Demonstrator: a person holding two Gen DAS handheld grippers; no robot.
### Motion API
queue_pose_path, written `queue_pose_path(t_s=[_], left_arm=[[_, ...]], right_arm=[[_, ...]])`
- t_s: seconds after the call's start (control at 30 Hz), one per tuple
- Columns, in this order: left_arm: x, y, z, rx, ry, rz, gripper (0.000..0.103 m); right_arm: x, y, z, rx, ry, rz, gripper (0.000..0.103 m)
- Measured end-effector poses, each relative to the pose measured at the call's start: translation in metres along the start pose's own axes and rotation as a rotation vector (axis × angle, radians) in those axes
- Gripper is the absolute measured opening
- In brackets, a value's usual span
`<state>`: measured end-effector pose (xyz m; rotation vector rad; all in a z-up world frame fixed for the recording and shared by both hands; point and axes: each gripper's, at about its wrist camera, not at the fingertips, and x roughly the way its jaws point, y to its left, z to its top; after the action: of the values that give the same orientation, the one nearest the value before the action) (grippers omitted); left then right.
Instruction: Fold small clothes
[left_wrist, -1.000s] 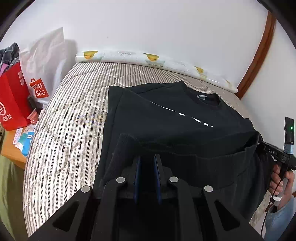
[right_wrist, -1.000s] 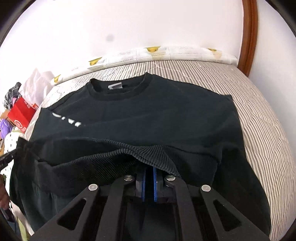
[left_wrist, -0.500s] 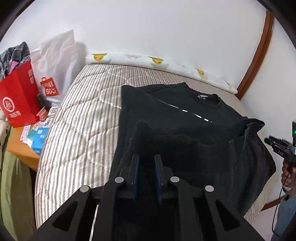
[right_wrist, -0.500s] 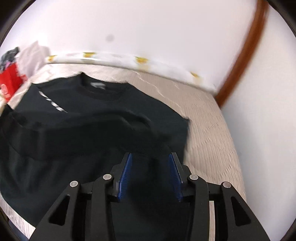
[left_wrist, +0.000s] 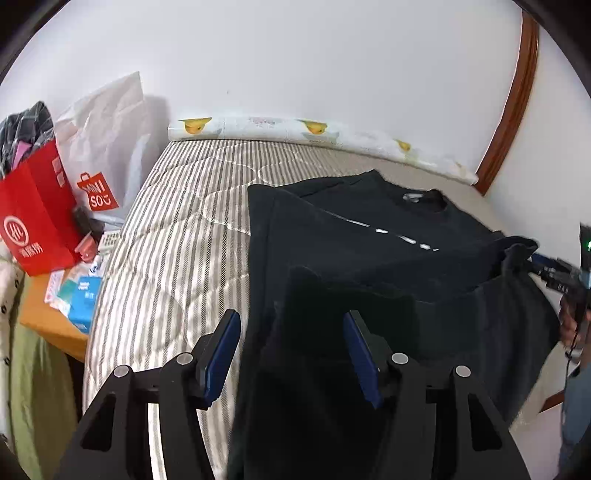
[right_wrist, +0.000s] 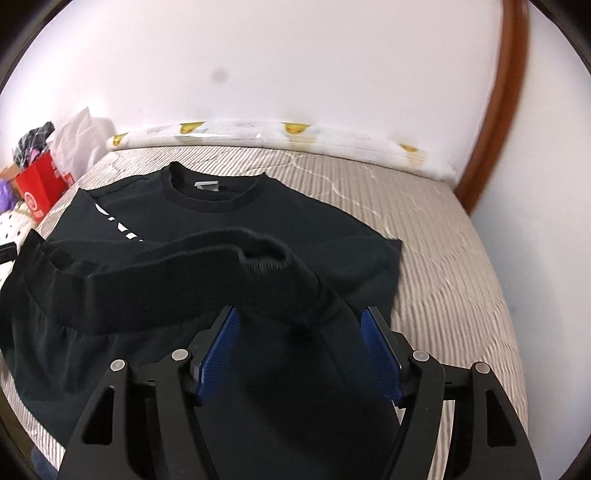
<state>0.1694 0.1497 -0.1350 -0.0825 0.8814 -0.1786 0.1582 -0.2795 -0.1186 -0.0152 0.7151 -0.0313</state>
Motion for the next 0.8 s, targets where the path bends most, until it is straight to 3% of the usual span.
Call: queue_pose_path(t_s=[0.13,0.23,0.3,0.4,0.6,0.8], left_arm=[[0.021,0.005,0.006,-0.005,0.061,-0.02,0.054],[0.029,0.007,0.007,-0.028,0.098,-0.085,0.024],[0.023,0.005,0.011,-0.022,0.068,-0.086,0.007],[0.011,-0.003,0.019,-0.003,0.022,-0.079,0.006],[0.006,-0.015,0.059,-0.045,-0.067,-0.012,0.006],[0.032,-0.041,0.097,-0.017,-0.112,0.058,0.006]], right_arm=[[0.028,-0.007,0.01,0.018,0.026,0.046,0.068],[0.045,-0.01,0.013,0.029,0.036,0.09,0.066],[0.049,-0.01,0.014,0.044,0.036,0.118,0.033],[0.042,-0.011,0.016,0.022,-0.001,0.108,0.017],[0.022,-0.026,0.032,0.051,-0.04,0.05,0.015],[0.019,-0.061,0.049,0.206,-0.066,0.025,0.015]])
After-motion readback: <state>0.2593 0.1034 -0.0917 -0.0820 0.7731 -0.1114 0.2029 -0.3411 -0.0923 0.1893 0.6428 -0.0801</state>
